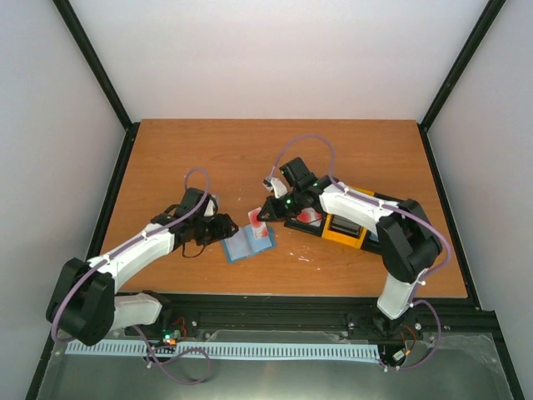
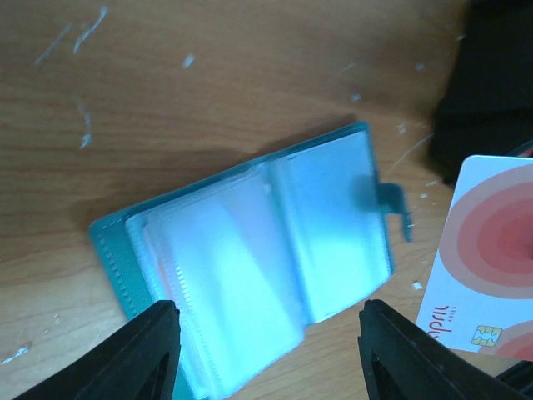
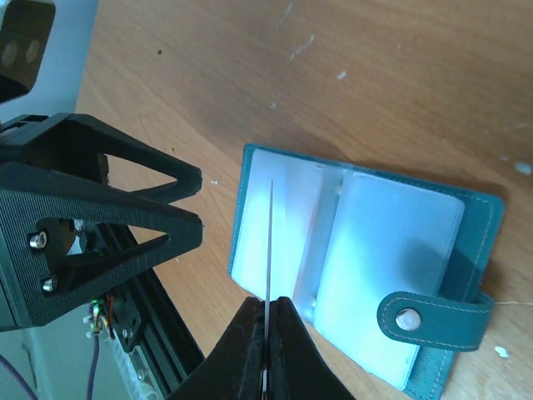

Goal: Put the credit cards into the card holder
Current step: Pick up the credit card from the storage box, then insert the credit card into the card holder.

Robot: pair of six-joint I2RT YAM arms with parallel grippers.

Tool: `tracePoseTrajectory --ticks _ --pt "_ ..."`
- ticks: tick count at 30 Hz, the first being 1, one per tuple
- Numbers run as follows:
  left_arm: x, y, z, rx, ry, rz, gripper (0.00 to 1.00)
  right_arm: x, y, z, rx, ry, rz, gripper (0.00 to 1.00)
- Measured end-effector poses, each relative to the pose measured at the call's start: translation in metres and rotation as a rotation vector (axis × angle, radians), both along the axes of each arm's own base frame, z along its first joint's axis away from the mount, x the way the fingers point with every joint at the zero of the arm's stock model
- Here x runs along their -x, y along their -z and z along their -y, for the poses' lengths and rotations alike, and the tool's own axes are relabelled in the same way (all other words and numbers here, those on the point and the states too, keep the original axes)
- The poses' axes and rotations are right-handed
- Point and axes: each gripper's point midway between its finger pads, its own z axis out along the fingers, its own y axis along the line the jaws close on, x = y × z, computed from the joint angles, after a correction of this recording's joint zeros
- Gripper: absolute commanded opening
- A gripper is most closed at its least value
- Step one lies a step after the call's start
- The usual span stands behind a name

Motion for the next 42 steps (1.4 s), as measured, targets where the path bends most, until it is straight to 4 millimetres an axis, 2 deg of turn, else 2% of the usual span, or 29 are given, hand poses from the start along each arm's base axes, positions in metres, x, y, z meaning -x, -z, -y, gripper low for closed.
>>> tracePoseTrajectory --ticks 7,14,19,30,42 --pt "0.015 0.033 -0.012 -0.080 -0.033 -0.145 0.56 0.009 0.034 -0.008 -0.004 -0.039 -0.074 0.03" --pt "0.026 0.049 -0.018 -0.123 -0.039 -0.218 0.53 0.018 0.065 -0.018 0.023 -0.062 -0.111 0.03" --pt "0.033 0.058 -0.020 -0.135 -0.031 -0.257 0.48 0.013 0.069 -0.023 0.012 -0.040 -0.119 0.03" --pt "0.034 0.061 -0.020 -0.138 -0.029 -0.273 0.40 0.014 0.086 -0.026 0.023 -0.041 -0.182 0.03" --pt "0.036 0.067 -0.023 -0.155 -0.031 -0.284 0.25 0.018 0.081 -0.036 -0.032 -0.043 -0.256 0.03"
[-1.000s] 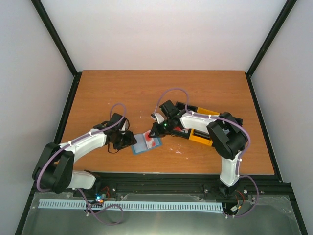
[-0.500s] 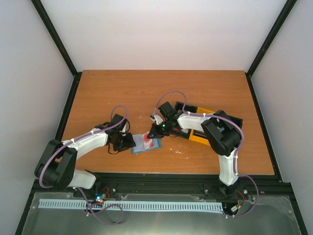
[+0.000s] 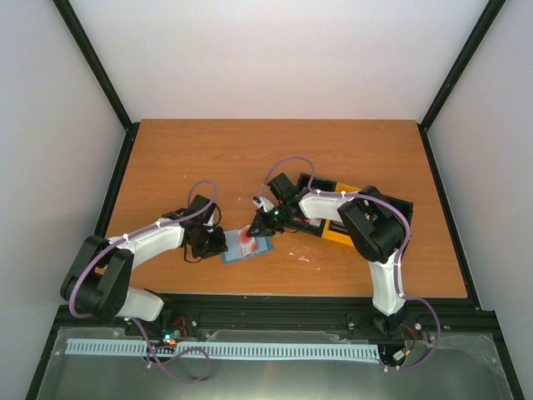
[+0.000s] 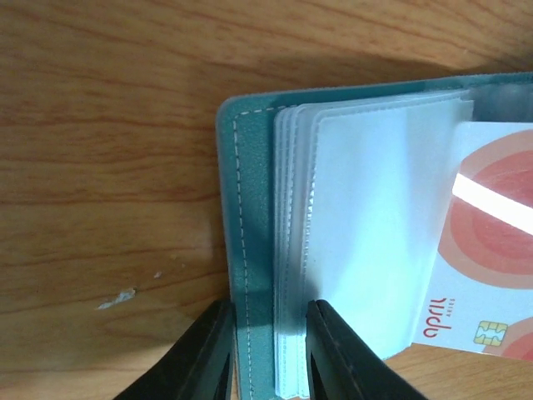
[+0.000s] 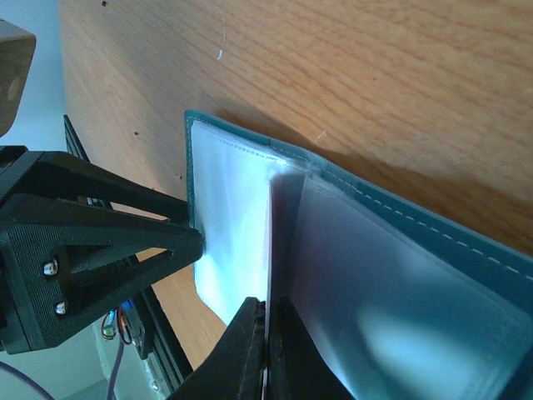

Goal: Put the credit cards into the card holder
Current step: Insert the credit card into the card holder.

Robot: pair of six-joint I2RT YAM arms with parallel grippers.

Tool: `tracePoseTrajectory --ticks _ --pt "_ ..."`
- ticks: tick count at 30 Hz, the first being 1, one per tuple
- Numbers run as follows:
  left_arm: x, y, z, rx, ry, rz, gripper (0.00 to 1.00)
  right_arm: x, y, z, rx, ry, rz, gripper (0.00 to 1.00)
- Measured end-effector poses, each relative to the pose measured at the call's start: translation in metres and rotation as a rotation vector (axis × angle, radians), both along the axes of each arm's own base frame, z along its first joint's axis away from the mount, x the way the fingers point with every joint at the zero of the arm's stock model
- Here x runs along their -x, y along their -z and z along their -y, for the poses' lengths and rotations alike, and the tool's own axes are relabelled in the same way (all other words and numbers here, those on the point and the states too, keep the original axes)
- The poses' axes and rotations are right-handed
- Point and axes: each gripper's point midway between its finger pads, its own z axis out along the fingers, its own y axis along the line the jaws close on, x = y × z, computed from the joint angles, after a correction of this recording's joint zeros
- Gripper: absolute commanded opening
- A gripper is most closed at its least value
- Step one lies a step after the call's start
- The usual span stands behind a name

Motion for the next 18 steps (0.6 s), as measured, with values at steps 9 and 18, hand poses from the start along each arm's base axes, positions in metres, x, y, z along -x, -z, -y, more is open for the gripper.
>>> tracePoseTrajectory --ticks 9,18 --pt "0.000 0.001 -0.001 -0.003 0.001 -0.002 0.23 0.004 0.003 -0.009 -0.015 -0.005 -0.016 0.03" --pt "0.000 0.001 -0.001 -0.005 0.011 0.002 0.23 0.004 0.003 -0.023 -0.036 -0.008 0.013 0.06"
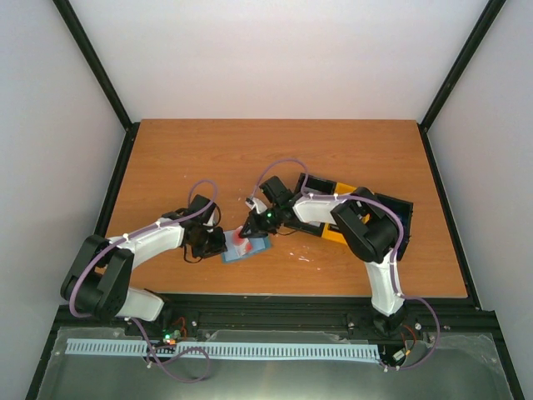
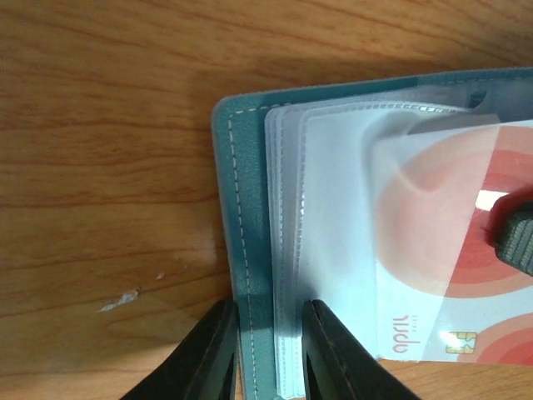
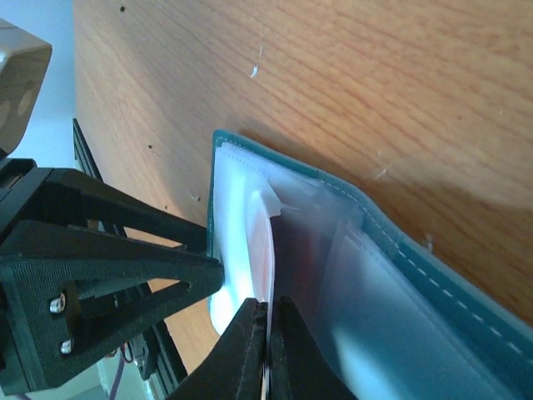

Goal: Put the credit cards into the card holder
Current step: Insert the credit card into the card holder.

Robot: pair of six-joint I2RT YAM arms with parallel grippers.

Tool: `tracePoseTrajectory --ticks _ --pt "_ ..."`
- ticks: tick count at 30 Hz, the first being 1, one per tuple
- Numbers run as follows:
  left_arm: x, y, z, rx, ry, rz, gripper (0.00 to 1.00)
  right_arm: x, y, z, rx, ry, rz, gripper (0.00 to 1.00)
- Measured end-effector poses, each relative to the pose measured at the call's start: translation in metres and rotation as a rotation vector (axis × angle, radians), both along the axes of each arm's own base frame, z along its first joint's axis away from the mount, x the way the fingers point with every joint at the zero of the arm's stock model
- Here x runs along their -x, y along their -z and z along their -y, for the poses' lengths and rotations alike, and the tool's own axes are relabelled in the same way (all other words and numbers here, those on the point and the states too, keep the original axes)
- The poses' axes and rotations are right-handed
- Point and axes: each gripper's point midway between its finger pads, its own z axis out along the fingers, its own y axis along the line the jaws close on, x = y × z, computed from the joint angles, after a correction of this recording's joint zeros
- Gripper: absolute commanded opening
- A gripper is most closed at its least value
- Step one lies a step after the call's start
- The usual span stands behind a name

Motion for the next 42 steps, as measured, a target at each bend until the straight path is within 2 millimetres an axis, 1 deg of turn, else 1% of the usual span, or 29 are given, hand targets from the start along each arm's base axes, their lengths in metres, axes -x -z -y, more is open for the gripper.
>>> tracePoseTrajectory --ticks 1,4,5,6,8,11,14,17,20,22,25,28,32,35,38,42 --pt "0.000 0.000 0.000 0.000 0.001 0.001 0.23 0.000 0.000 -0.001 -0.001 0.000 0.005 0.11" --pt "0.000 0.000 0.000 0.000 0.006 0.003 0.23 0.001 0.003 -0.005 0.011 0.001 0.032 0.31" --pt "0.000 0.000 0.000 0.000 0.008 0.004 0.23 0.002 0.004 -0.005 0.023 0.006 0.032 0.36" --pt "0.000 0.000 0.000 0.000 0.009 0.005 0.23 0.003 0.006 -0.005 0.035 0.005 0.042 0.38" --pt "0.000 0.000 0.000 -0.001 0.011 0.006 0.23 0.002 0.007 -0.005 0.051 0.011 0.060 0.41" --pt "-0.001 0.000 0.001 0.000 0.013 0.009 0.23 -0.001 0.002 -0.002 0.078 0.028 0.094 0.44" --pt "-0.001 0.000 0.001 0.001 0.013 0.011 0.23 -0.004 -0.002 0.004 0.114 0.054 0.117 0.46" --pt "-0.001 0.000 0.001 0.001 0.016 0.011 0.24 -0.006 -0.003 0.011 0.152 0.076 0.126 0.46" --pt "-0.001 -0.001 0.002 0.009 0.021 0.011 0.24 -0.005 -0.004 0.015 0.169 0.086 0.127 0.44" --pt "0.000 -0.001 0.003 0.018 0.025 0.010 0.24 -0.002 -0.002 0.017 0.173 0.088 0.117 0.34" --pt "0.002 -0.001 0.005 0.032 0.030 0.006 0.24 0.002 0.003 0.020 0.176 0.093 0.090 0.21" --pt "0.003 -0.001 0.006 0.040 0.032 0.004 0.24 0.006 0.006 0.020 0.168 0.099 0.074 0.13" --pt "0.004 -0.001 0.007 0.045 0.034 0.002 0.24 0.007 0.011 0.020 0.152 0.117 0.070 0.04" --pt "0.004 -0.001 0.007 0.047 0.034 0.003 0.24 0.003 0.008 0.015 0.115 0.125 0.089 0.03" --pt "0.005 -0.001 0.007 0.048 0.034 0.004 0.24 -0.005 0.000 0.010 0.081 0.145 0.131 0.03" --pt "0.005 -0.001 0.007 0.051 0.035 0.005 0.24 -0.011 0.001 0.010 0.073 0.172 0.161 0.03"
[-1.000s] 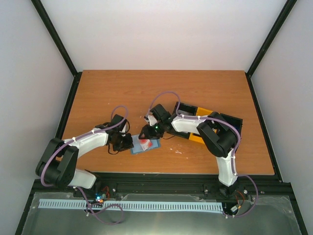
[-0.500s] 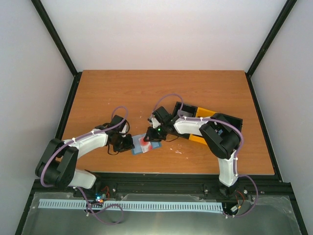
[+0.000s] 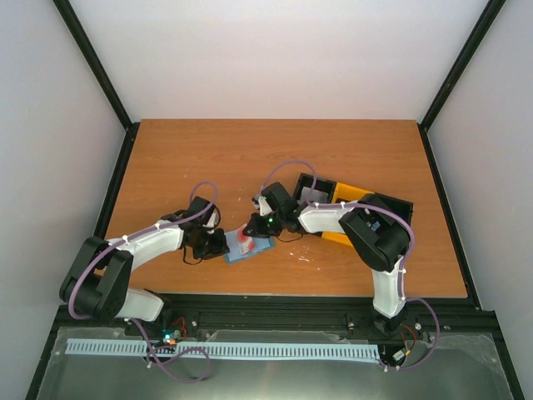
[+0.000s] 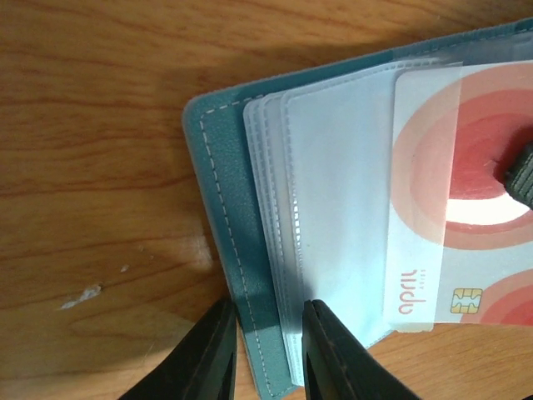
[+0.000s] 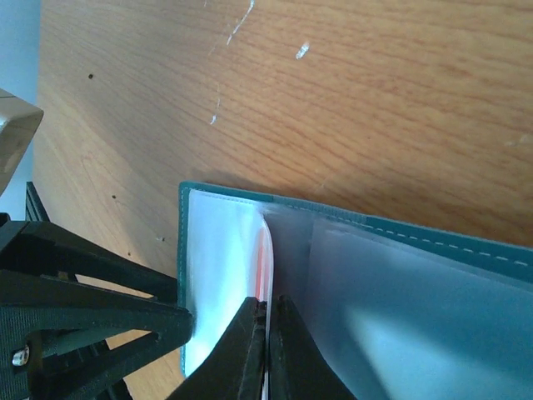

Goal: Put the credit cards into the card holder
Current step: Insert the credit card into the card holder.

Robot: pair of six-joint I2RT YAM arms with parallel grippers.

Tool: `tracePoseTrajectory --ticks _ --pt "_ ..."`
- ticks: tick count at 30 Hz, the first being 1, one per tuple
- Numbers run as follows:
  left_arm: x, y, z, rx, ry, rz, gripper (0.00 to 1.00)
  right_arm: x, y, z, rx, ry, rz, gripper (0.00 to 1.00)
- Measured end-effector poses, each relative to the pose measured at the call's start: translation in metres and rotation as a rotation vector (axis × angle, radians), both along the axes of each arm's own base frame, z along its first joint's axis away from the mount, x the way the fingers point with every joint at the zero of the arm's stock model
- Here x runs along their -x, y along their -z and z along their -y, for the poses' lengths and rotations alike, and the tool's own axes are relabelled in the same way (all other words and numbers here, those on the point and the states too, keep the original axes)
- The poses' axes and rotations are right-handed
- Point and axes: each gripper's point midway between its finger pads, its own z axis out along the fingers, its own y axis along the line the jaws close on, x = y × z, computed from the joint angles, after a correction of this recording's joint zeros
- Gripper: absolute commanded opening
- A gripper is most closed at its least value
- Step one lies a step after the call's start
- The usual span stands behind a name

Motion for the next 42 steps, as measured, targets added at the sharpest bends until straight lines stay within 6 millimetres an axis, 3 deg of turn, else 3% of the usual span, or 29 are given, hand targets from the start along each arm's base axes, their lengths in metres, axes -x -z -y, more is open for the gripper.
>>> tracePoseTrajectory --ticks 36,38,42 --pt "0.000 0.000 -0.003 -0.014 -0.021 -0.003 0.26 0.012 0.004 -0.015 -0.119 -0.131 -0.062 0.03" --pt "0.000 0.000 -0.003 -0.013 -0.021 -0.004 0.26 0.013 0.004 -0.017 -0.121 -0.128 -0.062 0.10" --pt "0.000 0.000 -0.003 -0.015 -0.023 -0.004 0.26 0.014 0.009 -0.018 -0.091 -0.111 -0.062 0.35"
